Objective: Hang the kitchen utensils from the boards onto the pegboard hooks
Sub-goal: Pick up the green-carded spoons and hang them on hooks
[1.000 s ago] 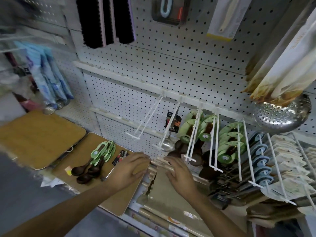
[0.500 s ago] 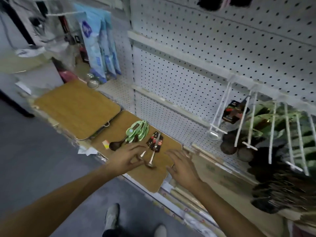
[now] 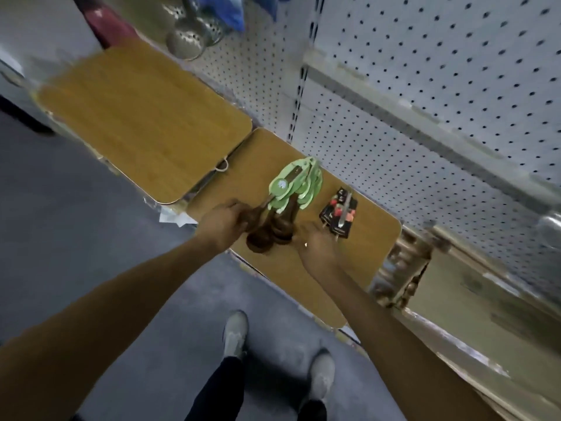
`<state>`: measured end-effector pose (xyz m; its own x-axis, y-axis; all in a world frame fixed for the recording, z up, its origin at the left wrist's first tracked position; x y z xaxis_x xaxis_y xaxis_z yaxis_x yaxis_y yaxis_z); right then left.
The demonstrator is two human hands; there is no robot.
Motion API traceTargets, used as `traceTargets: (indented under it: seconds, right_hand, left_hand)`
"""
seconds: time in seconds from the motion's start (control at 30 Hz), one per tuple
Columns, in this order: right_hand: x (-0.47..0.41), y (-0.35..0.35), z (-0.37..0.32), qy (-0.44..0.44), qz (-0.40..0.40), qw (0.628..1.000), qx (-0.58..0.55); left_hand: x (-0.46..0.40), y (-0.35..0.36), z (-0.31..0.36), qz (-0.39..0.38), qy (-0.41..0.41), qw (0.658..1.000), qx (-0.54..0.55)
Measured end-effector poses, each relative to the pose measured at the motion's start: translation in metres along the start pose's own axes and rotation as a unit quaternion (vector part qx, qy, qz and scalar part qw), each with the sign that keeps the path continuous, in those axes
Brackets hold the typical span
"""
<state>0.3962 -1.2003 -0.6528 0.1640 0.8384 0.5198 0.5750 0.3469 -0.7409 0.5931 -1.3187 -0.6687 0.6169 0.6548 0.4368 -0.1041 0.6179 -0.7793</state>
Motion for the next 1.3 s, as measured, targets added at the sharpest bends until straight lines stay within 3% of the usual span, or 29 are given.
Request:
traceTargets:
  seconds: [0.13,0.27,0.57,0.77,0.9,1.07,1.3]
  right_hand:
    - [-0.086,0.033,0.004,0.063,0.02,0.998,-0.016]
    - [-0.149,0.059,0.017,0.147,0.009,0.989,0.032]
    - [-0.181,0.07,0.043,0.215,0.017,0.976,-0.043]
    - [-0.132,0.026,0.034,0.171,0.053,0.981,-0.069]
    - [-0.078,-0.007,0.023,0.108,0.15,0.965,-0.188]
    - [0.006,-0.05,0.011,0.041,0.162,0.935,-0.312]
    - [0.127,-0.101,0.025,-0.019,0.158,0.905,-0.395]
  left_hand:
    - [-0.067,0.026,-0.037,-0.036,-0.035,0.998,-0.038]
    - [-0.126,0.056,-0.05,-0.076,0.006,0.996,-0.056]
    - [-0.155,0.081,-0.045,-0.04,-0.023,0.993,0.113]
    - [-0.108,0.036,-0.034,0.047,-0.04,0.988,0.141]
    - [-0.065,0.002,-0.016,0.085,-0.034,0.991,0.097]
    - [-0.007,-0.039,0.042,0.136,0.012,0.982,0.131]
    - [0.073,-0.057,0.138,0.052,0.049,0.984,0.165]
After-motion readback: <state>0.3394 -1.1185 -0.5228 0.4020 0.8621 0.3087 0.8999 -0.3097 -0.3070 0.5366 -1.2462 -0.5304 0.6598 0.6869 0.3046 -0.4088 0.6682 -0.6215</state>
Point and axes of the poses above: each hand's wrist, its own x-axis away from the middle knuckle, its own y-axis out of the palm, z = x × y, the point moved 3 cm from there along -x, towards the middle knuckle, and after that the axes turned 13 degrees about -z, right-handed, at the moved point
